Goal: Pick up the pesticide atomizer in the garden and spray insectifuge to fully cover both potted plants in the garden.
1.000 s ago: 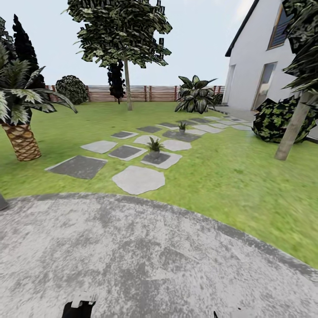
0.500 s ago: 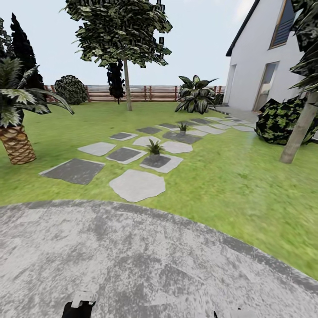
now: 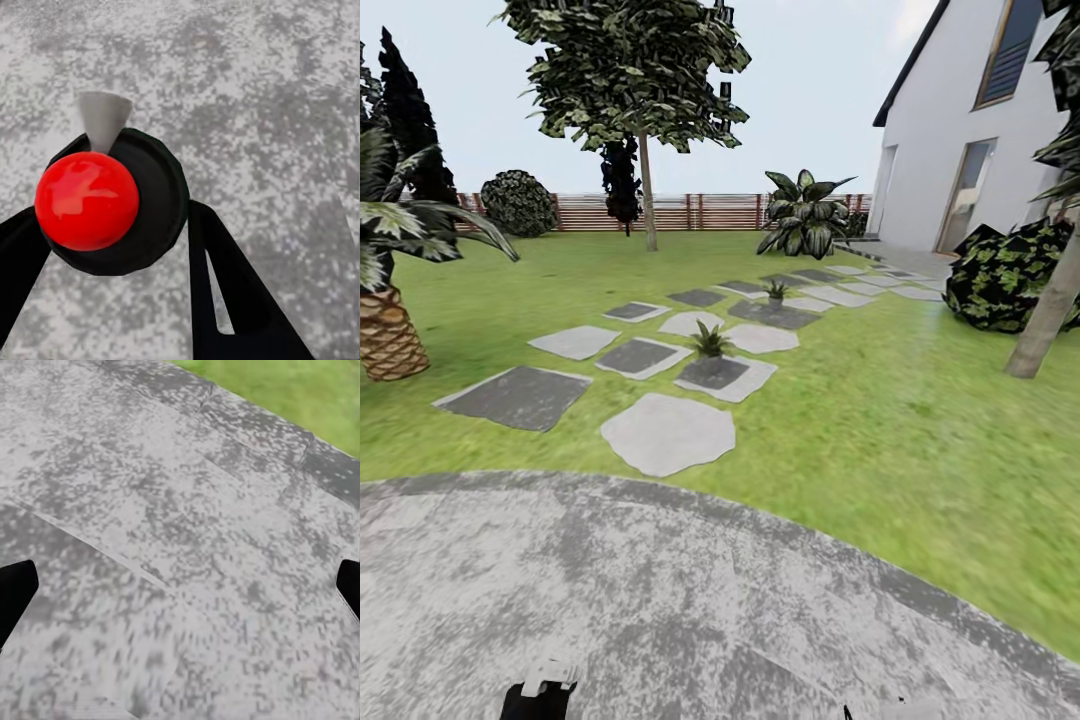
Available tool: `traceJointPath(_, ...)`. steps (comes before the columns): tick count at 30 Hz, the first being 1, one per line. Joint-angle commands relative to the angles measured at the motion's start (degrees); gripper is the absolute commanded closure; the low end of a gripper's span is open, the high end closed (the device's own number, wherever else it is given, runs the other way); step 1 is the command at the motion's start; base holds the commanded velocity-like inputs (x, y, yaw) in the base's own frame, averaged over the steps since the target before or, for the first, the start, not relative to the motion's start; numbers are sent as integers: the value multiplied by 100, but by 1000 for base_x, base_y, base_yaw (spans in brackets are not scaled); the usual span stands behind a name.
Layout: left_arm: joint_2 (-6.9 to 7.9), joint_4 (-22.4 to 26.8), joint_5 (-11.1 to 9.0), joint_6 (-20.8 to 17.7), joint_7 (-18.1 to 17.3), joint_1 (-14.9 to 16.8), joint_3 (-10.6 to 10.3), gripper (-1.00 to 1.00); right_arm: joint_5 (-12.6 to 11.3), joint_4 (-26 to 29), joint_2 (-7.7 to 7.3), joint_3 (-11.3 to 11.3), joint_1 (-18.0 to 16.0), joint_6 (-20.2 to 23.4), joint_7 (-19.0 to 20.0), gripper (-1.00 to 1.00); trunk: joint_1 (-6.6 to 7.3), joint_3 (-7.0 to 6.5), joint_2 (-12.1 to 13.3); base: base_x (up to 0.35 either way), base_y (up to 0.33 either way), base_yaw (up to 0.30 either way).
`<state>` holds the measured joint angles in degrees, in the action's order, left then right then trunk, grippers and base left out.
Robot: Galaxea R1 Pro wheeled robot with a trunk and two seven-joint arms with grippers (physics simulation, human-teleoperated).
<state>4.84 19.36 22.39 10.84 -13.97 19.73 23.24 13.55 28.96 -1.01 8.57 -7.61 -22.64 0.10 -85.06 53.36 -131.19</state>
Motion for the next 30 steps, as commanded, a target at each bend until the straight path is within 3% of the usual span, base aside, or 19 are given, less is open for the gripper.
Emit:
traceJointPath(1,-2,-2,46,23,-36,5,49,100,60,-4,4,31,-4,-21,0,-100,-2,5,-2,336,0,0)
traceJointPath(30,-9,-20,46,23,-36,5,49,100,60,-5,4,31,-4,-12,-2,-100,-2,5,-2,336,0,0)
